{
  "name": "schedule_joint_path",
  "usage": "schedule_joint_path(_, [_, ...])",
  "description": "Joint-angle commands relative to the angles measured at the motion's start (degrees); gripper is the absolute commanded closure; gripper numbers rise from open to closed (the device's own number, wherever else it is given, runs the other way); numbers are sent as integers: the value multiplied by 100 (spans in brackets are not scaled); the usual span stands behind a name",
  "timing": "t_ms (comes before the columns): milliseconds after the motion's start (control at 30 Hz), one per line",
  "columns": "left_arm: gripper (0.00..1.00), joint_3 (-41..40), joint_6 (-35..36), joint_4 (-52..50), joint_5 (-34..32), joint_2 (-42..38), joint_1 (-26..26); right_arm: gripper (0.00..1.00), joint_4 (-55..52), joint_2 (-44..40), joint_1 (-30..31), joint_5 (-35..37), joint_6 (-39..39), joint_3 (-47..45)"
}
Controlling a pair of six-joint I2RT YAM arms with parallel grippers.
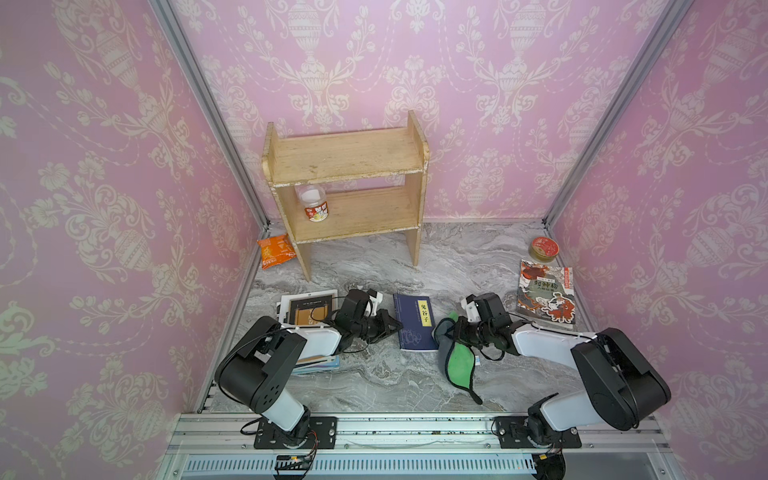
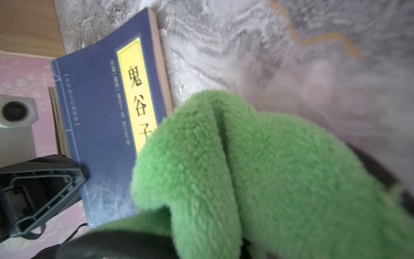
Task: Wipe the cover of the book
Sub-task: Wipe the dirt from the cover of the book.
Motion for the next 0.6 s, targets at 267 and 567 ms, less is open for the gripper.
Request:
schedule_joint_path(267, [100, 1846, 2930, -5744, -1293, -1951, 399, 100, -2322, 534, 644, 985, -385, 1539])
schedule_joint_path(567, [100, 2604, 3558, -7793, -2787, -2709, 719, 100, -2884, 2288, 1772, 888, -538, 4430])
